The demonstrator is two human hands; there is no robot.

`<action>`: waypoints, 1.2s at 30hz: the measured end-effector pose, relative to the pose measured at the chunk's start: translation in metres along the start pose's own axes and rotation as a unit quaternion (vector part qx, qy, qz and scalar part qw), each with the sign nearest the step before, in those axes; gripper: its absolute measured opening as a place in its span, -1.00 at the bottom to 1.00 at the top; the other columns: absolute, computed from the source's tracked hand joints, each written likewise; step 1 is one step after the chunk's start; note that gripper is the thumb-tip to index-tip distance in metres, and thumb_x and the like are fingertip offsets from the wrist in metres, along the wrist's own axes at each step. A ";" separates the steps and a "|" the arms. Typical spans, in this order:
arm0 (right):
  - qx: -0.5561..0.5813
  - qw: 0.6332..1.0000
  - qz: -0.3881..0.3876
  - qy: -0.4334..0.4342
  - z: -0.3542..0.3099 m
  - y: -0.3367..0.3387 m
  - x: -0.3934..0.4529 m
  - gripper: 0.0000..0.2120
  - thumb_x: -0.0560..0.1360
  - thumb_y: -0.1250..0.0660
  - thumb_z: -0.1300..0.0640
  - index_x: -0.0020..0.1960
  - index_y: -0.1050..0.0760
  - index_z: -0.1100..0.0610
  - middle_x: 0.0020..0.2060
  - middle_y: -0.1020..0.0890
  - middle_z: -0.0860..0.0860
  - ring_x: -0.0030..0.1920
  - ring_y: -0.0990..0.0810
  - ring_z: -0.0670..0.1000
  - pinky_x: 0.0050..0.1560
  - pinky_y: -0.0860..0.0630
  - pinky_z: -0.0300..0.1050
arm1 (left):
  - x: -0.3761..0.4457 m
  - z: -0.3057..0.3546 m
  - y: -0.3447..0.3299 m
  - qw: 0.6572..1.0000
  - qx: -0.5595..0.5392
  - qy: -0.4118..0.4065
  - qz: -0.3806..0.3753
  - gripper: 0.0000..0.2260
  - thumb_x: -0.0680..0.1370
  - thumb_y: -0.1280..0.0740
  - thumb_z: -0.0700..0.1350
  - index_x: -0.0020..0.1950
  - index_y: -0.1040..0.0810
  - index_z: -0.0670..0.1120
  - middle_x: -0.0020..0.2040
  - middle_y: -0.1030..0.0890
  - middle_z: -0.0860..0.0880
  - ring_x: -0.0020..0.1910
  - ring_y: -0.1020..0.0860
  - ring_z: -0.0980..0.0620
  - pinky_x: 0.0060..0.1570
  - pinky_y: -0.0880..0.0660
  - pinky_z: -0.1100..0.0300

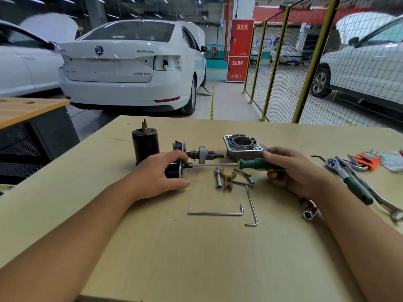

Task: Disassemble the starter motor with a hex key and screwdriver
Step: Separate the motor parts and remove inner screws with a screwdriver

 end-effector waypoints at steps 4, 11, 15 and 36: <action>-0.060 0.998 0.005 -0.016 -0.001 0.004 0.000 -0.57 0.47 -0.41 -0.14 0.18 -0.60 0.15 -0.15 -0.66 0.23 -0.43 -0.42 -0.02 -0.53 -0.35 -0.21 | 0.001 -0.003 -0.001 1.000 0.001 0.006 -0.002 -0.60 0.43 -0.53 0.23 0.17 -0.44 0.35 0.04 -0.47 0.50 0.02 -0.46 0.42 -0.09 -0.41 0.18; 0.066 0.997 -0.002 0.038 0.004 0.002 0.004 -0.59 0.23 -0.60 0.26 0.06 -0.65 0.12 -0.05 -0.59 0.19 -0.33 -0.44 0.01 -0.38 -0.48 -0.19 | 0.000 -0.003 -0.001 1.000 0.006 0.010 -0.008 -0.51 0.31 -0.39 0.44 0.20 -0.41 0.41 0.07 -0.48 0.45 0.09 -0.46 0.39 0.07 -0.49 0.14; -0.025 1.000 0.014 -0.009 0.003 0.004 0.004 -0.58 0.43 -0.47 -0.17 0.13 -0.62 0.11 -0.10 -0.67 0.27 -0.42 -0.43 -0.01 -0.51 -0.37 -0.19 | -0.001 -0.004 -0.001 1.000 0.010 0.007 -0.005 -0.53 0.32 -0.39 0.45 0.18 -0.40 0.44 0.08 -0.49 0.43 0.09 -0.47 0.36 0.08 -0.51 0.11; 0.060 0.998 -0.008 0.032 0.004 0.005 0.004 -0.56 0.20 -0.61 0.28 0.06 -0.65 0.14 -0.02 -0.59 0.17 -0.33 -0.49 0.01 -0.35 -0.49 -0.13 | 0.001 -0.006 -0.002 1.000 0.000 0.001 -0.006 -0.54 0.31 -0.41 0.44 0.16 -0.41 0.42 0.11 -0.54 0.29 0.07 -0.54 0.19 0.15 -0.55 -0.01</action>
Point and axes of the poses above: each hand's wrist, its own x-axis towards the middle knuckle, its own y-axis out of the back of the hand, z = x × y, the point moved 3 cm from there along x, towards the middle knuckle
